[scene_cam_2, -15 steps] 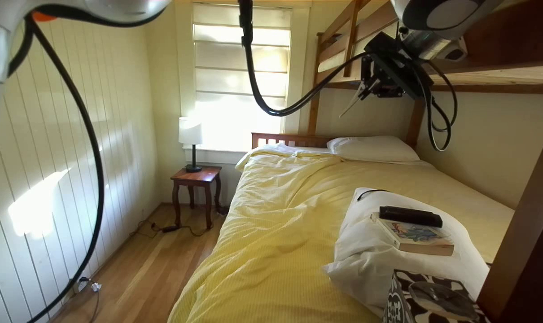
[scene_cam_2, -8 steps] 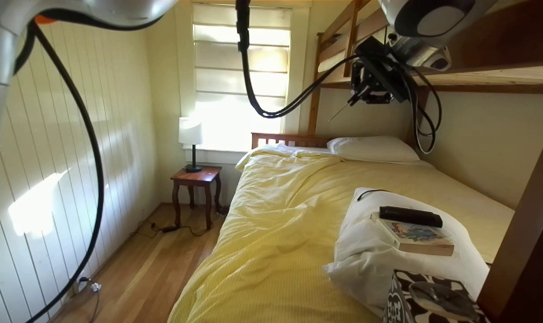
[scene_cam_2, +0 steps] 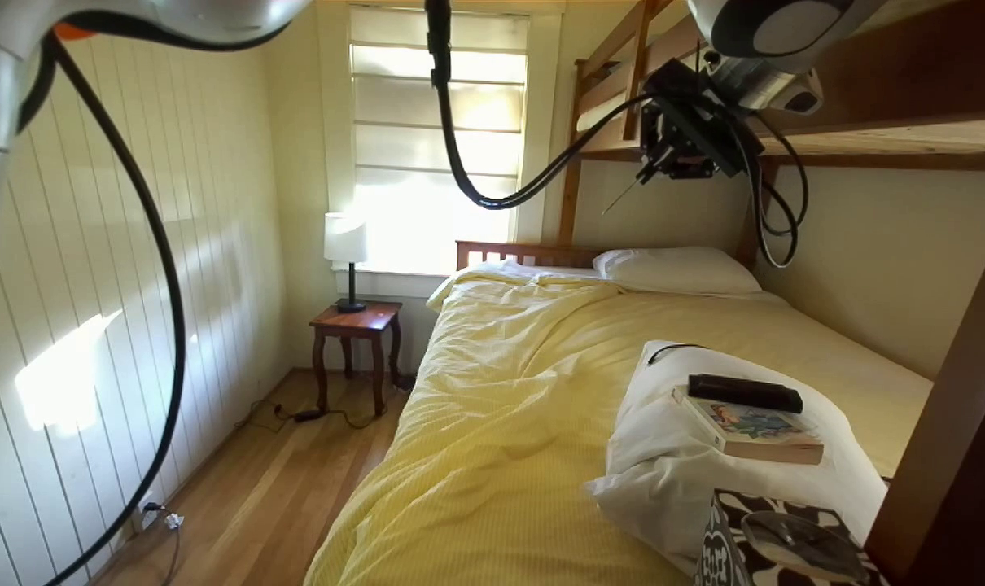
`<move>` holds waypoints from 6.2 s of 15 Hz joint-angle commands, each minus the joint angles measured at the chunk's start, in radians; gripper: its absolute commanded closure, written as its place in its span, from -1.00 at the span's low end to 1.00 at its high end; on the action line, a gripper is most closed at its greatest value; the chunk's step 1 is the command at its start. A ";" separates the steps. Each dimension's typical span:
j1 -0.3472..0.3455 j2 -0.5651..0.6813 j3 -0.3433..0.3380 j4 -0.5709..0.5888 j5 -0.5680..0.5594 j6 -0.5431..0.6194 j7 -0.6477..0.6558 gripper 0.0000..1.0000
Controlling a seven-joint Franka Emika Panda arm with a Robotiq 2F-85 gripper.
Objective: Hang the clothing hanger on the bed
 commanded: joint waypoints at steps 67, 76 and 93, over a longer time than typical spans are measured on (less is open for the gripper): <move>-0.058 0.412 0.163 0.812 -0.178 -0.317 0.140 0.98; -0.108 0.394 0.160 0.780 -0.178 -0.278 0.164 0.91; -0.170 0.421 0.228 0.755 0.037 -0.174 0.330 0.98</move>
